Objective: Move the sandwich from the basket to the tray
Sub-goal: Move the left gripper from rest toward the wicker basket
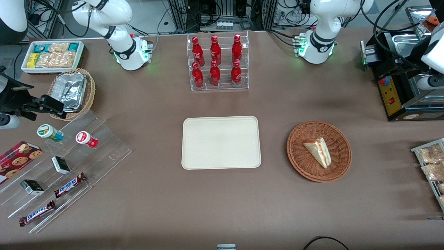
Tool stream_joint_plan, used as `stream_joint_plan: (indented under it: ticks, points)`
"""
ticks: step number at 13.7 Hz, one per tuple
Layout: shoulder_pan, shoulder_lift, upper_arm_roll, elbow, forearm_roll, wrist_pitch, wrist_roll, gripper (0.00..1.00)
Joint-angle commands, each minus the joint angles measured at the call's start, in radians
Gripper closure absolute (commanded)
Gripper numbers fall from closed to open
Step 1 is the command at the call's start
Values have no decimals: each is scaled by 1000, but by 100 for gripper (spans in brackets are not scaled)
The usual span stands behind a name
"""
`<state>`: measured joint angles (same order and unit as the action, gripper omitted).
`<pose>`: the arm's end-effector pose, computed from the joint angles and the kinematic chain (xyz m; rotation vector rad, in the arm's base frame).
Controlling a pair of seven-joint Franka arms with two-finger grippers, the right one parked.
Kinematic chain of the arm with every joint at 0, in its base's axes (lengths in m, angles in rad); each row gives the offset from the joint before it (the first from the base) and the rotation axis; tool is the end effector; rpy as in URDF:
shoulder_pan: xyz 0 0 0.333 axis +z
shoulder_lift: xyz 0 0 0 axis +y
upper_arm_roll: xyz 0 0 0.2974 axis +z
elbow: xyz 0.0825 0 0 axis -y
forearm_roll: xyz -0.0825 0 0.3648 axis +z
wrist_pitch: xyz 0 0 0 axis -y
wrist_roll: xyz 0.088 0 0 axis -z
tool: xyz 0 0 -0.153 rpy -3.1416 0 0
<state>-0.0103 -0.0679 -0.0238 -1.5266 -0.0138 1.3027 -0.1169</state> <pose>0.4782 -0.0191 0.5933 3.1293 0.1258 -0.2455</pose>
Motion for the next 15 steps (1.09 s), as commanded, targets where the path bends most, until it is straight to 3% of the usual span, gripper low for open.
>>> stream_joint_plan:
  ticks: [1, 4, 11, 15]
  points:
    - [-14, -67, 12, -65, 11, 6, 8, 0]
    - [-16, 5, 10, -47, 32, 53, -29, 0]
    - [-71, 137, 10, -246, 38, 445, -488, 0]
    - [-114, 244, 10, -277, 38, 607, -736, 0]
